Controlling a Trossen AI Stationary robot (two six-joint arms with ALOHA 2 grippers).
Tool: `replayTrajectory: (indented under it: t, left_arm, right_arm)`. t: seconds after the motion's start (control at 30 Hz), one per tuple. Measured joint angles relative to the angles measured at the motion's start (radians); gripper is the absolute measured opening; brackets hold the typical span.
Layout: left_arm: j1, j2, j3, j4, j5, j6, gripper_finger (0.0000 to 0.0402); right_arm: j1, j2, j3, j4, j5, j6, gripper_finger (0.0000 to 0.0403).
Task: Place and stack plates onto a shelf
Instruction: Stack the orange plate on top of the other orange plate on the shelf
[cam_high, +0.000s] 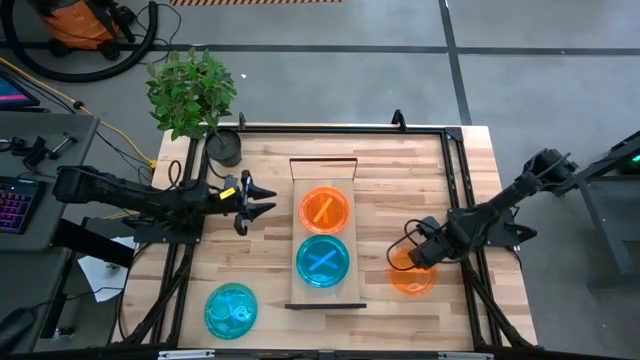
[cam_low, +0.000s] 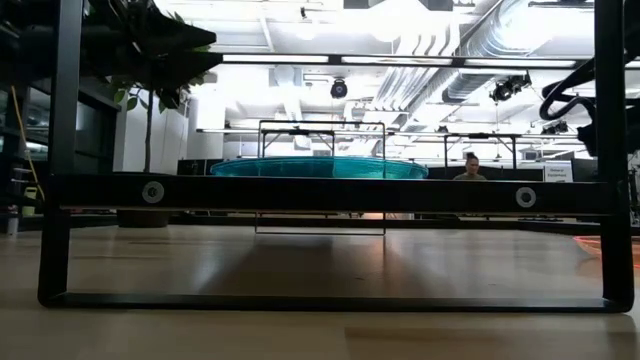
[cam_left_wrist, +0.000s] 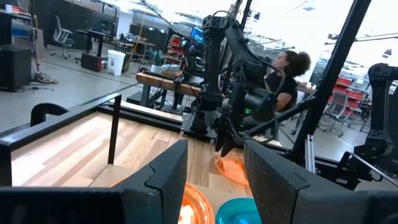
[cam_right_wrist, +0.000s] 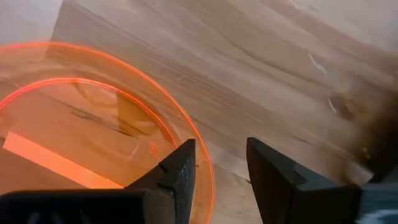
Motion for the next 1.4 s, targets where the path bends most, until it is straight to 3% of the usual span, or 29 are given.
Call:
replayTrajectory:
  t: [0.33, 0.43, 0.57, 0.77, 1.27, 1.4]
  left_arm:
    - [-0.005, 0.000, 0.000, -0.002, -0.001, -0.001, 0.0148]
    - [-0.010, 0.000, 0.000, -0.003, -0.001, -0.001, 0.0147]
    - [-0.016, 0.000, 0.000, -0.003, -0.001, 0.000, 0.0147]
    - [-0.016, 0.000, 0.000, -0.003, -0.002, 0.000, 0.0147]
    - [-0.016, 0.000, 0.000, -0.002, -0.002, 0.001, 0.0147]
    - [-0.016, 0.000, 0.000, -0.002, -0.002, 0.000, 0.0147]
  right_arm:
    - [0.011, 0.000, -0.001, 0.083, 0.003, -0.052, 0.0119]
    - [0.011, 0.000, -0.001, 0.083, 0.003, -0.052, 0.0088]
    - [0.011, 0.000, -0.001, 0.087, 0.035, -0.053, 0.0012]
    - [0.010, -0.014, -0.001, 0.099, 0.061, -0.054, 0.0002]
    - [0.010, -0.377, -0.001, 0.082, 0.033, -0.159, 0.0000]
    - [0.011, -0.403, -0.001, 0.006, 0.131, -0.112, 0.0000]
